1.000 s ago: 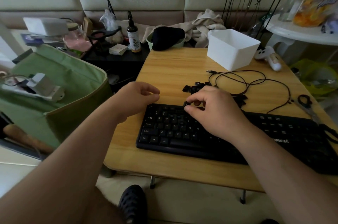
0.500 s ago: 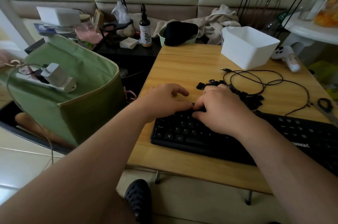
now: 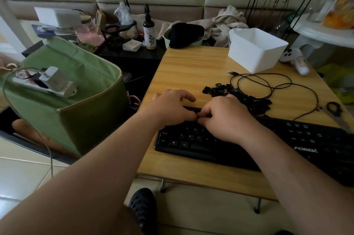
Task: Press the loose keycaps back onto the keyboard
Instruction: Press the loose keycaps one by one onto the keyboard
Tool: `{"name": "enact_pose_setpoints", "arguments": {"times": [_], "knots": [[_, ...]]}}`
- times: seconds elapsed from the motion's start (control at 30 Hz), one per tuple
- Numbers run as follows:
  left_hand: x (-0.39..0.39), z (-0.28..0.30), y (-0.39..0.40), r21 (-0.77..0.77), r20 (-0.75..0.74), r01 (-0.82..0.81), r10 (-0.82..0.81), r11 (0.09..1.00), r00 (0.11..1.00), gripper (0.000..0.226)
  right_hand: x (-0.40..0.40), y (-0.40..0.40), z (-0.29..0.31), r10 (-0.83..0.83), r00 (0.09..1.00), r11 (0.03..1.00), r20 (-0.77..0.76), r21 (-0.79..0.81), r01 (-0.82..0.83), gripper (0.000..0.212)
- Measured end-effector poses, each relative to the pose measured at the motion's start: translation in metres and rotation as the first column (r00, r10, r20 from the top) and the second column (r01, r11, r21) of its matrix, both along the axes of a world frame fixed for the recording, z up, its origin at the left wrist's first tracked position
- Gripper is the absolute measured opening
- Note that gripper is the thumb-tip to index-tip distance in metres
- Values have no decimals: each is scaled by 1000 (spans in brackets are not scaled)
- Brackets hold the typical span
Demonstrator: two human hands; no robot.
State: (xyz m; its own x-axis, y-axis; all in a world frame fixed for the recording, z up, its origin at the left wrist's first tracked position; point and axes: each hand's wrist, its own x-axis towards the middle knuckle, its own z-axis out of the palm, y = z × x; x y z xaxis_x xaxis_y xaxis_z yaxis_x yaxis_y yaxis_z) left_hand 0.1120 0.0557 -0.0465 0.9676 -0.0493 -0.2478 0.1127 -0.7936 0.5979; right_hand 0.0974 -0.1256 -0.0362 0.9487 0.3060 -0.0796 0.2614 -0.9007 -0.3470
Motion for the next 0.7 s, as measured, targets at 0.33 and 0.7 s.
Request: {"name": "enact_pose_setpoints", "arguments": {"times": [0.33, 0.7], "knots": [[17, 2, -6, -329, -7, -84, 86, 941, 996, 25, -1, -15, -5, -2, 993, 975, 118, 219, -24, 15], [57, -5, -46, 245, 335, -43, -43, 969, 941, 26, 10, -45, 1, -162, 957, 941, 240, 329, 77, 13]]}}
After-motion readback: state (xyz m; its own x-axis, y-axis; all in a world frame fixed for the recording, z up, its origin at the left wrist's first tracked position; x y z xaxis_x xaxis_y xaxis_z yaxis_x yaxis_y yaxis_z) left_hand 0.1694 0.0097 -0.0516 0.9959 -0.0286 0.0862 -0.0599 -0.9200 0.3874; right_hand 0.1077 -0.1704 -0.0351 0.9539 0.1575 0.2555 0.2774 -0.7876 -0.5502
